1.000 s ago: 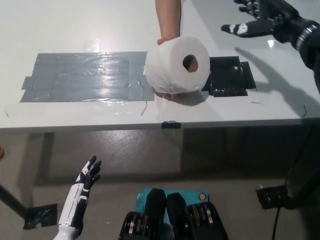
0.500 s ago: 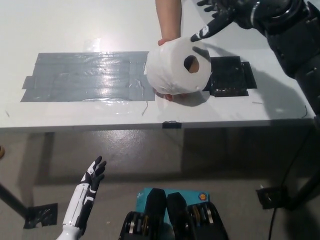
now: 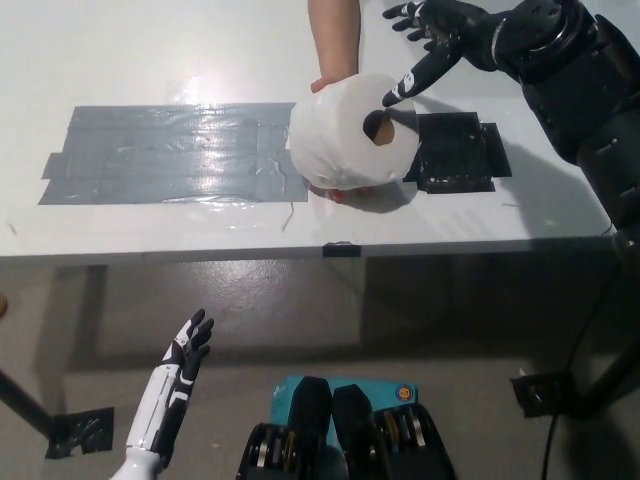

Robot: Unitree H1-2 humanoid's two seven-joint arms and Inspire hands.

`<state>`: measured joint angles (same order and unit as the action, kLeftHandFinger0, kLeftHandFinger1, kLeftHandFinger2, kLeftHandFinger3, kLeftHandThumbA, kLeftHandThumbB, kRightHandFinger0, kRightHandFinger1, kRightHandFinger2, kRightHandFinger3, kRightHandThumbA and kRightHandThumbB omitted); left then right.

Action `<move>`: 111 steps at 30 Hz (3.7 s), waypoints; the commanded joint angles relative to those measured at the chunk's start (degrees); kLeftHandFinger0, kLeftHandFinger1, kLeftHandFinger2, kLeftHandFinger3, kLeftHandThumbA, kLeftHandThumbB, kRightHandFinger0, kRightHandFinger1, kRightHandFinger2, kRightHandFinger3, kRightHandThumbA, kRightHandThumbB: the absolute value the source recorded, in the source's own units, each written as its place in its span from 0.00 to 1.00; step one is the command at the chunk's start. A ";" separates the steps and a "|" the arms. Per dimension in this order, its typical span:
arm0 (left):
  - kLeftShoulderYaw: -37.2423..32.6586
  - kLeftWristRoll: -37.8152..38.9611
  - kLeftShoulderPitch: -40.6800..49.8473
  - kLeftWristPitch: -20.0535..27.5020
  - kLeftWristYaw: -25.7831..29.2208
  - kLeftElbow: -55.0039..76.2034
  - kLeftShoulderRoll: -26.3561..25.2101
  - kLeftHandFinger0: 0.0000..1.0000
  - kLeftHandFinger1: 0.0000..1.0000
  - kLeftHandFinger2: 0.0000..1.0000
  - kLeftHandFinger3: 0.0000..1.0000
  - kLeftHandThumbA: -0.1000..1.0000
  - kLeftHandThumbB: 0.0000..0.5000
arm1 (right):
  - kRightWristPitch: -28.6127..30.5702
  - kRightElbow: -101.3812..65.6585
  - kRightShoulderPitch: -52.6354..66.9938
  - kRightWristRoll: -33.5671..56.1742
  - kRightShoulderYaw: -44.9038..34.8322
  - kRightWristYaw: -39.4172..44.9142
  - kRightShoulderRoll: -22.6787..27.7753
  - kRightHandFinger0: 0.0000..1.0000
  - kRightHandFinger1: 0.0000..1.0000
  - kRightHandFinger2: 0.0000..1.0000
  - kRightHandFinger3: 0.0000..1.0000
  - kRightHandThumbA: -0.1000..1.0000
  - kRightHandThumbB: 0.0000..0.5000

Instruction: A person hands over a roll of toilet paper to the robot , and the robot inserts its right thumb into the hole in the centre to grab the roll, and then places it on the balck area on the desk.

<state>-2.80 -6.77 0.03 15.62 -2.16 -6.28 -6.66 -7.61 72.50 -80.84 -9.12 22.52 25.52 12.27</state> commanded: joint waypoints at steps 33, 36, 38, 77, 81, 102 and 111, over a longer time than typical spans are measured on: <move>-1.12 -1.33 -0.08 1.46 -0.63 1.24 -1.24 1.00 1.00 1.00 1.00 0.96 0.37 | 5.13 3.43 -2.32 -3.71 -2.95 3.54 -2.39 1.00 1.00 1.00 1.00 0.99 1.00; -1.15 -1.16 -0.18 1.99 -0.62 1.01 -1.29 1.00 1.00 1.00 1.00 0.95 0.36 | 5.05 3.19 -1.97 -4.45 -2.51 2.37 -2.51 1.00 1.00 1.00 1.00 1.00 0.98; -1.20 -1.38 -0.17 1.80 -0.61 1.17 -1.39 1.00 1.00 1.00 1.00 0.96 0.37 | 3.98 3.06 -1.75 -5.22 -2.14 0.53 -2.74 1.00 1.00 1.00 1.00 0.98 1.00; -1.97 -1.41 -0.32 1.34 -0.64 1.49 -1.52 1.00 1.00 1.00 1.00 0.96 0.36 | 4.42 3.86 -1.41 -11.67 0.98 -5.65 -2.22 1.00 1.00 1.00 1.00 1.00 1.00; -1.97 -1.32 -0.32 1.43 -0.53 1.74 -1.57 1.00 1.00 1.00 1.00 0.96 0.35 | 5.91 3.78 -0.92 -13.04 2.33 -8.15 -3.21 1.00 1.00 1.00 1.00 1.00 1.00; -2.23 -1.34 -0.83 0.97 -0.50 2.29 -1.41 1.00 1.00 1.00 1.00 0.94 0.36 | 11.30 6.11 4.19 -18.04 6.38 -28.20 -10.57 1.00 1.00 1.00 1.00 0.98 0.82; -2.50 -1.46 -1.37 1.69 -0.58 2.18 -1.68 1.00 1.00 1.00 1.00 0.94 0.36 | 12.33 7.16 7.06 -16.03 3.75 -34.92 -9.79 0.03 0.30 0.67 0.51 0.00 0.47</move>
<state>-5.33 -8.07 -0.19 15.56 -2.21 -5.89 -7.69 1.76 78.78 -73.61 -26.14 28.01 -6.46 2.35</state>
